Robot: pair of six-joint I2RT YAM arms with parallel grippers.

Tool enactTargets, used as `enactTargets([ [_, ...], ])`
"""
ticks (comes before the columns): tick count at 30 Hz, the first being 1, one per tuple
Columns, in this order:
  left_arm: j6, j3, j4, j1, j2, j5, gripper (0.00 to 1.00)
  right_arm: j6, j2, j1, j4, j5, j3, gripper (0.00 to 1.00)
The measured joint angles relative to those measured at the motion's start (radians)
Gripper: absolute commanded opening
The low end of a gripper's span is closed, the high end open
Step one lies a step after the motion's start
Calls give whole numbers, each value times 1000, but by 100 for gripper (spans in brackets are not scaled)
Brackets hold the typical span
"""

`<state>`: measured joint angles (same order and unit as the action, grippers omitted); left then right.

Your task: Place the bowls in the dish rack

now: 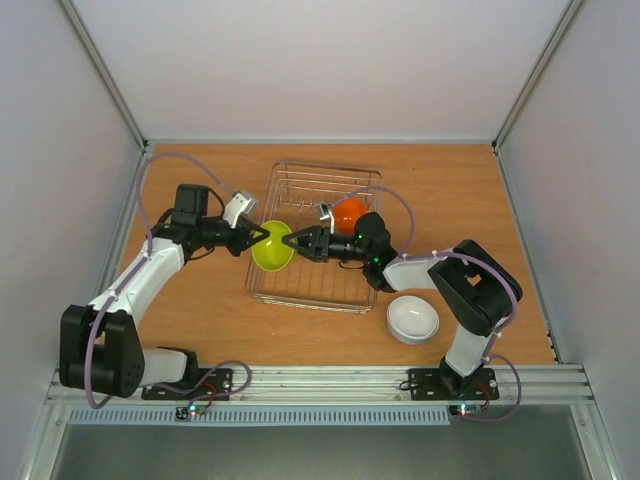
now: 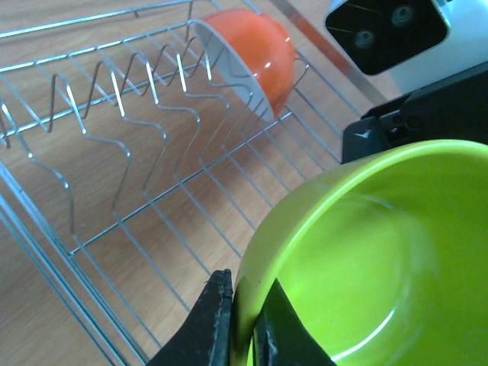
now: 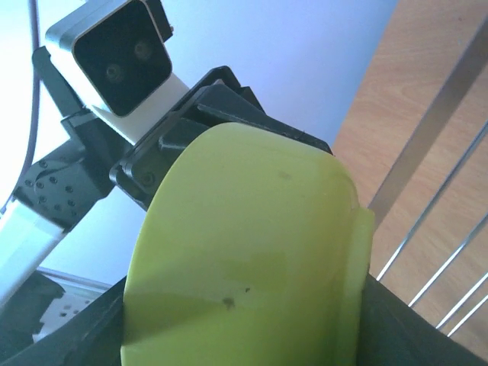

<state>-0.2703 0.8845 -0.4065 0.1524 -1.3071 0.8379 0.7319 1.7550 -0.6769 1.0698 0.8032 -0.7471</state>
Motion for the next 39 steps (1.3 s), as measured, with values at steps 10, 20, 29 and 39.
enactTargets([
  [10, 5, 0, -9, 0, 2, -42, 37, -5, -6, 3, -52, 0, -2, 1],
  [20, 39, -29, 58, 0, 60, -69, 66, -358, -238, -9, -719, -131, -200, 1],
  [29, 56, -46, 111, 0, 85, -111, 66, -735, -249, -44, -1415, -565, -579, 1],
  [39, 56, -50, 111, 0, 85, -121, 65, -897, -53, -118, -1723, -927, -787, 1],
])
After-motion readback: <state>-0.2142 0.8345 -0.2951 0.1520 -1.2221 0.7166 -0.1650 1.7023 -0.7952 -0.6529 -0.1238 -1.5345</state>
